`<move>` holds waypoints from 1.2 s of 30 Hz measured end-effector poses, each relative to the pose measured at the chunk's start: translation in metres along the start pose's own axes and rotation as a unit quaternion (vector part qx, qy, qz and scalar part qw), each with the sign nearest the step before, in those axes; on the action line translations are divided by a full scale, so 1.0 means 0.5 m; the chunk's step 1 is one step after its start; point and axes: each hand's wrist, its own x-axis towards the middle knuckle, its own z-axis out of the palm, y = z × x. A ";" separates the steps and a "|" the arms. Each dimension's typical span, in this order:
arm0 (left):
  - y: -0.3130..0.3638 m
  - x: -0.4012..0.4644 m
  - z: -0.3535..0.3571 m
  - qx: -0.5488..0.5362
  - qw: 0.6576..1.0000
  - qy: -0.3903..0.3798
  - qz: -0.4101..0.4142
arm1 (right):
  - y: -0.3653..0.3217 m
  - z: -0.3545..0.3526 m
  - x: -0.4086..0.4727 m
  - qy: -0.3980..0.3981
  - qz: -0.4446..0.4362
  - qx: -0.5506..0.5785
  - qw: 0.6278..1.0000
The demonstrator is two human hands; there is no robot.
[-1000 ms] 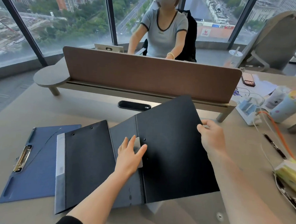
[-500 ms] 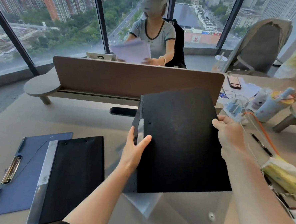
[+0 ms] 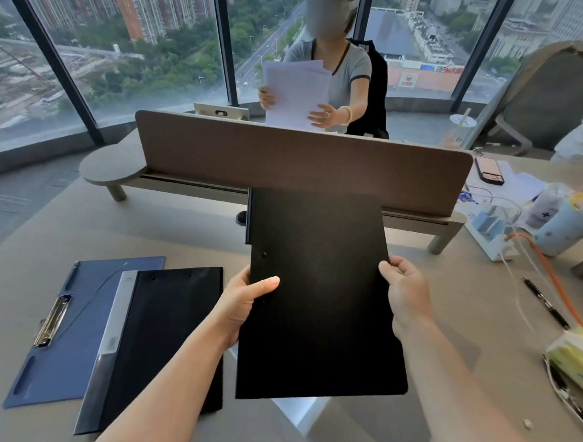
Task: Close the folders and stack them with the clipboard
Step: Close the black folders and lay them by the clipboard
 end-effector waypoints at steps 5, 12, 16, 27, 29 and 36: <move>-0.013 -0.003 -0.043 0.000 1.000 0.026 -0.004 | 0.052 0.046 0.007 -0.024 0.018 -0.073 0.997; -0.027 -0.003 -0.124 0.011 0.996 0.085 -0.024 | 0.104 0.128 -0.016 -0.085 0.048 -0.119 0.988; -0.046 0.001 -0.200 0.016 0.988 0.150 -0.040 | 0.158 0.184 -0.025 -0.113 0.061 -0.186 0.974; -0.101 0.004 -0.399 0.162 0.940 0.293 -0.072 | 0.256 0.362 -0.072 -0.185 0.039 -0.310 0.932; -0.110 0.010 -0.445 0.196 0.925 0.314 -0.082 | 0.268 0.403 -0.080 -0.199 0.030 -0.332 0.922; -0.116 0.011 -0.533 0.276 0.898 0.333 -0.083 | 0.293 0.500 -0.099 -0.197 0.009 -0.378 0.905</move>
